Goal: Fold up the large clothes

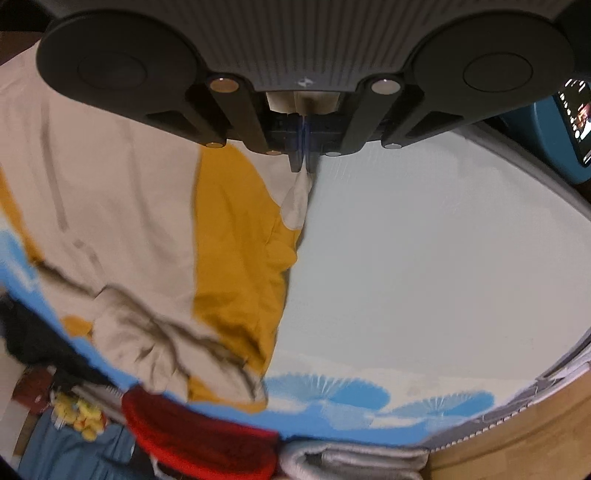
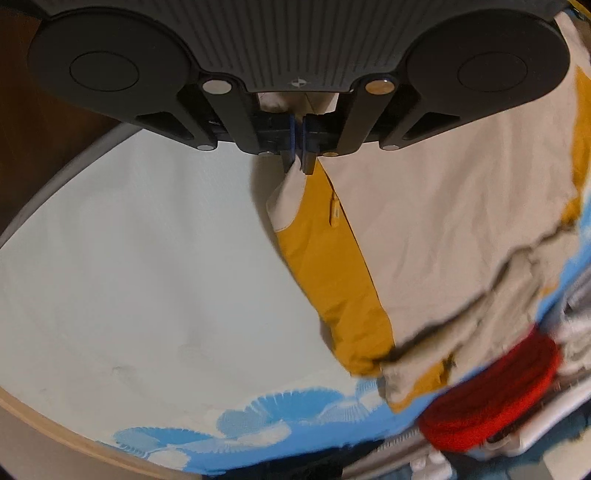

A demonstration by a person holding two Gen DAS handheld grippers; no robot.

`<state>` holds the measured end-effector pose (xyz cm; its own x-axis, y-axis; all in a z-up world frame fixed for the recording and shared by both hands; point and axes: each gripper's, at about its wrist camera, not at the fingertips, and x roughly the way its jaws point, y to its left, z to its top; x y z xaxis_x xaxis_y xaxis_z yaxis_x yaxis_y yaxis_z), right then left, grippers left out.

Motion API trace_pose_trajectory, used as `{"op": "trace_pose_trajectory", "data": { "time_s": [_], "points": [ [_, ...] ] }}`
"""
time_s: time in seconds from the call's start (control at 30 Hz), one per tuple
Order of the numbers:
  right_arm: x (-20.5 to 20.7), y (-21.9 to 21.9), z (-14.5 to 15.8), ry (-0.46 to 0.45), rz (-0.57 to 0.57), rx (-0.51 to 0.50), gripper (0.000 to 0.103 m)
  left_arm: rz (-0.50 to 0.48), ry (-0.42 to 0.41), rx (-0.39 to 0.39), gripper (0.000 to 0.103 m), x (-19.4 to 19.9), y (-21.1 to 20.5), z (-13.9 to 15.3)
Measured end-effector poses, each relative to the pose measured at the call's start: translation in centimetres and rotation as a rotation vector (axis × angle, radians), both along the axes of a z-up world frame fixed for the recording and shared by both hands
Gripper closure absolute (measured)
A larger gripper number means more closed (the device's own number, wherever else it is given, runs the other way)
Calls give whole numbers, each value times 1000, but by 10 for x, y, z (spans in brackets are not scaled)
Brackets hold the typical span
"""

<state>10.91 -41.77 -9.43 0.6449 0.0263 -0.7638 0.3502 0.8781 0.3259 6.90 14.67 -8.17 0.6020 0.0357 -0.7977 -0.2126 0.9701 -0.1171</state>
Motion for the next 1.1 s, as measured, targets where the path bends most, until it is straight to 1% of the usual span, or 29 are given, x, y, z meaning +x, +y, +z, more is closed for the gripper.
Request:
{"op": "trace_pose_trajectory", "data": {
  "time_s": [0.07, 0.17, 0.23, 0.3, 0.4, 0.47, 0.53, 0.6, 0.63, 0.7, 0.77, 0.8, 0.87, 0.9, 1.0, 1.07, 1.1],
  "points": [
    [-8, 0, 21, -63, 11, 23, 102, -36, -47, -13, 103, -4, -1, 23],
    [-21, 2, 58, -164, 57, 20, 103, -104, -116, -28, 103, -13, -2, 57],
    [-31, 1, 80, -216, 76, 27, 103, -133, -141, -44, 103, -19, -1, 77],
    [-43, -3, 99, -250, 81, 37, 103, -140, -149, -81, 103, -29, 6, 96],
    [-65, -15, 129, -309, 87, 65, 103, -171, -188, -132, 103, -55, 17, 127],
    [-87, -19, 150, -343, 99, 61, 103, -190, -205, -159, 103, -76, 27, 147],
    [-113, -22, 170, -387, 116, 60, 103, -192, -213, -202, 103, -101, 39, 169],
    [-142, -26, 190, -436, 126, 57, 103, -187, -240, -242, 103, -124, 50, 188],
    [-157, -29, 200, -465, 126, 59, 103, -182, -252, -260, 103, -132, 56, 196],
    [-172, -36, 210, -498, 114, 64, 103, -169, -262, -292, 103, -135, 62, 203],
    [-170, -42, 212, -506, 88, 89, 103, -171, -264, -310, 103, -122, 63, 201],
    [-162, -44, 211, -507, 84, 98, 103, -177, -263, -306, 103, -108, 61, 195],
    [-134, -41, 202, -486, 83, 76, 103, -172, -249, -305, 103, -74, 60, 179],
    [-114, -39, 196, -474, 81, 78, 103, -165, -244, -311, 103, -52, 60, 168],
    [-52, -27, 181, -445, 90, 42, 103, -126, -209, -362, 103, 22, 69, 132],
    [-2, -26, 167, -400, 61, 78, 103, -105, -174, -385, 102, 71, 76, 108],
    [20, -26, 161, -380, 43, 89, 103, -96, -159, -396, 99, 90, 80, 98]
  ]
}}
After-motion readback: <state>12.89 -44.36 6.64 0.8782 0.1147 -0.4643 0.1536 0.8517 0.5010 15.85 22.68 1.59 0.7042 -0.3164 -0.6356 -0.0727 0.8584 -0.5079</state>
